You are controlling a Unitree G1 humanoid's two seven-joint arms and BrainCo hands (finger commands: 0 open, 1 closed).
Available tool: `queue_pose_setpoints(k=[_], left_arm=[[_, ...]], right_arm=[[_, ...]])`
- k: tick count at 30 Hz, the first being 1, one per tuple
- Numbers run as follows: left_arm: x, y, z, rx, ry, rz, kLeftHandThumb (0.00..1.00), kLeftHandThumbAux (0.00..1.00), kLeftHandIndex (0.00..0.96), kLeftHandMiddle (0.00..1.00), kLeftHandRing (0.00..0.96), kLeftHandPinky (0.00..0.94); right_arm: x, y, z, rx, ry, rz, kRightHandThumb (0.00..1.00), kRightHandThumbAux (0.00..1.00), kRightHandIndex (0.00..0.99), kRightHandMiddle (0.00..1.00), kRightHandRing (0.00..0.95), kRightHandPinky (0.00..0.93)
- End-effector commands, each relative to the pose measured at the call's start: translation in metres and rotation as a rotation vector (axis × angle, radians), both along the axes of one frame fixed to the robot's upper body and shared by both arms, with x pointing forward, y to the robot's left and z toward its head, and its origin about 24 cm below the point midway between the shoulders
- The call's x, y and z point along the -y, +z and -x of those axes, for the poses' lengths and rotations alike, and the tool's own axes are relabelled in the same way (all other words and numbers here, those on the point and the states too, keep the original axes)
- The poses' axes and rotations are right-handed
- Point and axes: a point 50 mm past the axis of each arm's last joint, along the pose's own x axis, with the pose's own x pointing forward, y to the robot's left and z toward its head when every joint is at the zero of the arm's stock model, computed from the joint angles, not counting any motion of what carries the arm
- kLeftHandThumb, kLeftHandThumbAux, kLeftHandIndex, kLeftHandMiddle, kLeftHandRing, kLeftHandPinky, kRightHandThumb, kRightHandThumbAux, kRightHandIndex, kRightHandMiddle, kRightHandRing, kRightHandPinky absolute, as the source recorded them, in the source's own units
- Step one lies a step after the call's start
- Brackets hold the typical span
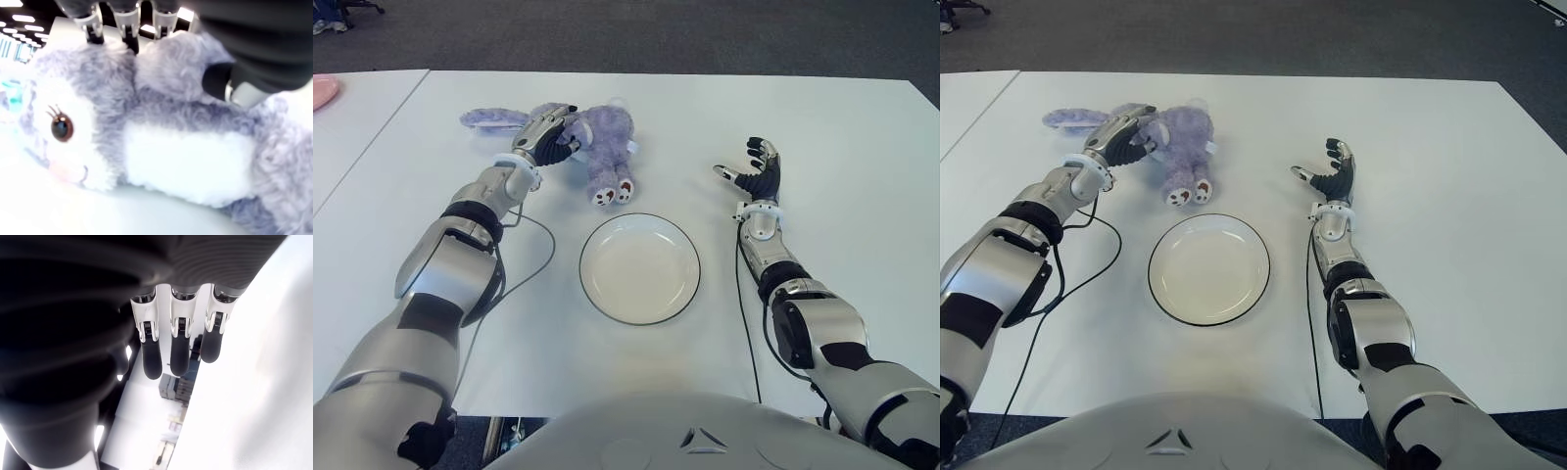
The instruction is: Put the doll into the plate.
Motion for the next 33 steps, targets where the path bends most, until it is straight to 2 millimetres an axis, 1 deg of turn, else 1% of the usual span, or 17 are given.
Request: queue_pose_setpoints(k=[1, 5, 14, 18, 22, 23, 24, 26, 27, 28, 30, 33], left_arm=[[0.006, -0.047, 0.020, -0.264, -0.036, -0.015, 0.698, 0.649, 0.398, 0.000, 0.000, 0.000], [0.006, -0.045, 0.020, -0.265, -0.044, -0.003, 0.705, 0.684, 0.414, 0.000, 0.000, 0.000], [0.006, -0.039, 0.017, -0.240, -0.047, -0.003, 0.705, 0.694, 0.418, 0.000, 0.000, 0.000], [0.011, -0.032, 0.009, -0.205, -0.011, -0.031, 0.702, 0.697, 0.416, 0.000, 0.000, 0.000], [0.010, -0.030, 0.008, -0.160, 0.001, -0.061, 0.698, 0.700, 0.413, 0.000, 0.000, 0.000], [0.011, -0.029, 0.007, -0.126, 0.001, -0.095, 0.697, 0.700, 0.415, 0.026, 0.008, 0.034], [0.011, -0.028, 0.007, -0.103, -0.002, -0.118, 0.698, 0.699, 0.417, 0.069, 0.054, 0.088], [0.011, -0.027, 0.007, -0.059, -0.009, -0.162, 0.700, 0.695, 0.426, 0.204, 0.199, 0.245], [0.011, -0.027, 0.007, -0.026, -0.018, -0.201, 0.700, 0.694, 0.428, 0.230, 0.226, 0.272], [0.012, -0.027, 0.007, -0.001, -0.026, -0.228, 0.702, 0.691, 0.434, 0.268, 0.282, 0.349], [0.012, -0.027, 0.007, 0.044, -0.050, -0.296, 0.704, 0.687, 0.440, 0.318, 0.362, 0.452], [0.012, -0.026, 0.007, 0.062, -0.069, -0.359, 0.706, 0.684, 0.443, 0.359, 0.427, 0.529]], right_arm=[[-0.009, -0.122, 0.106, -0.553, -0.042, -0.037, 0.000, 0.908, 0.212, 0.245, 0.216, 0.219], [-0.009, -0.121, 0.106, -0.551, -0.044, -0.041, 0.000, 0.912, 0.212, 0.246, 0.218, 0.221], [-0.010, -0.121, 0.105, -0.548, -0.035, -0.035, 0.000, 0.896, 0.217, 0.247, 0.216, 0.213], [-0.010, -0.120, 0.104, -0.551, -0.033, -0.035, 0.000, 0.899, 0.214, 0.246, 0.214, 0.213], [-0.010, -0.120, 0.104, -0.547, -0.033, -0.039, 0.000, 0.900, 0.218, 0.246, 0.214, 0.207], [-0.010, -0.120, 0.103, -0.545, -0.033, -0.041, 0.000, 0.901, 0.219, 0.246, 0.213, 0.205], [-0.010, -0.120, 0.103, -0.543, -0.033, -0.043, 0.000, 0.900, 0.219, 0.246, 0.213, 0.205], [-0.010, -0.120, 0.103, -0.541, -0.033, -0.046, 0.000, 0.897, 0.220, 0.245, 0.211, 0.204], [-0.009, -0.120, 0.103, -0.543, -0.034, -0.048, 0.000, 0.897, 0.220, 0.245, 0.211, 0.203], [-0.009, -0.120, 0.103, -0.544, -0.036, -0.049, 0.000, 0.897, 0.219, 0.245, 0.211, 0.205], [-0.009, -0.120, 0.103, -0.548, -0.039, -0.050, 0.000, 0.900, 0.218, 0.246, 0.212, 0.210], [-0.009, -0.120, 0.103, -0.551, -0.042, -0.050, 0.000, 0.905, 0.216, 0.246, 0.213, 0.214]])
